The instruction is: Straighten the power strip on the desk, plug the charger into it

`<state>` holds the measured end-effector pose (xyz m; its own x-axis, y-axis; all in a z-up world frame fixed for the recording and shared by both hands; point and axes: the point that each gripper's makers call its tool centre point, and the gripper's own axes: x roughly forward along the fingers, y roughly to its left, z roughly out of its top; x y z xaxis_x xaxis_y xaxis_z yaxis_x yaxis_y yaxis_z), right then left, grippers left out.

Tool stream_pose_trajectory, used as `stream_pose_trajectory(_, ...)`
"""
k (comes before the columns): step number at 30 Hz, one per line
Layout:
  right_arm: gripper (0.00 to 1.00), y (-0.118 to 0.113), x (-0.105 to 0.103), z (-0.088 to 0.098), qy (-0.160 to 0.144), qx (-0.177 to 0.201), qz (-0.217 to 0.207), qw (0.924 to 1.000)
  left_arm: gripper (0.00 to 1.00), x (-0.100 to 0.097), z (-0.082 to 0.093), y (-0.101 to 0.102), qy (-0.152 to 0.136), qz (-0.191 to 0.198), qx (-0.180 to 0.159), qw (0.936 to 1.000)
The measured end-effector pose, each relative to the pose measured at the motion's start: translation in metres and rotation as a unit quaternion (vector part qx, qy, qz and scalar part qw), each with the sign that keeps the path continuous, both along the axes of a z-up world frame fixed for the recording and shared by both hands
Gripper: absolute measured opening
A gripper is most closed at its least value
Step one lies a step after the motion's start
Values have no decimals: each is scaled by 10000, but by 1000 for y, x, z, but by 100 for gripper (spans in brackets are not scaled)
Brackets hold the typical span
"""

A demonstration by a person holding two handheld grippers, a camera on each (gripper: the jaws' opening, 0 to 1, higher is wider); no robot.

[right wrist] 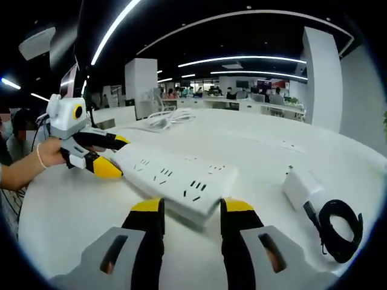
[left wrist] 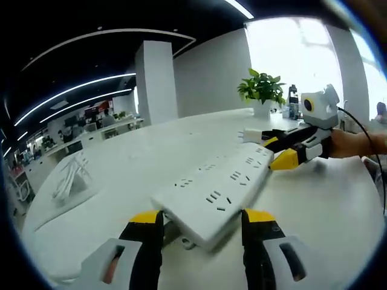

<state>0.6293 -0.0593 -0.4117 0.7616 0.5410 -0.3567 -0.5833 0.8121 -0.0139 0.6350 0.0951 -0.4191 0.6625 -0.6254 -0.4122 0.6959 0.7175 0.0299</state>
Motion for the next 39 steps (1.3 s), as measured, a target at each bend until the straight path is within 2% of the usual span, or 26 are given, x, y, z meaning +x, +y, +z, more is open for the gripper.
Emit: stream_pose_trajectory(39,34,-20,6,-1,-50,-60,-200,9998,53,16,0,-21,41,-158,85,9998)
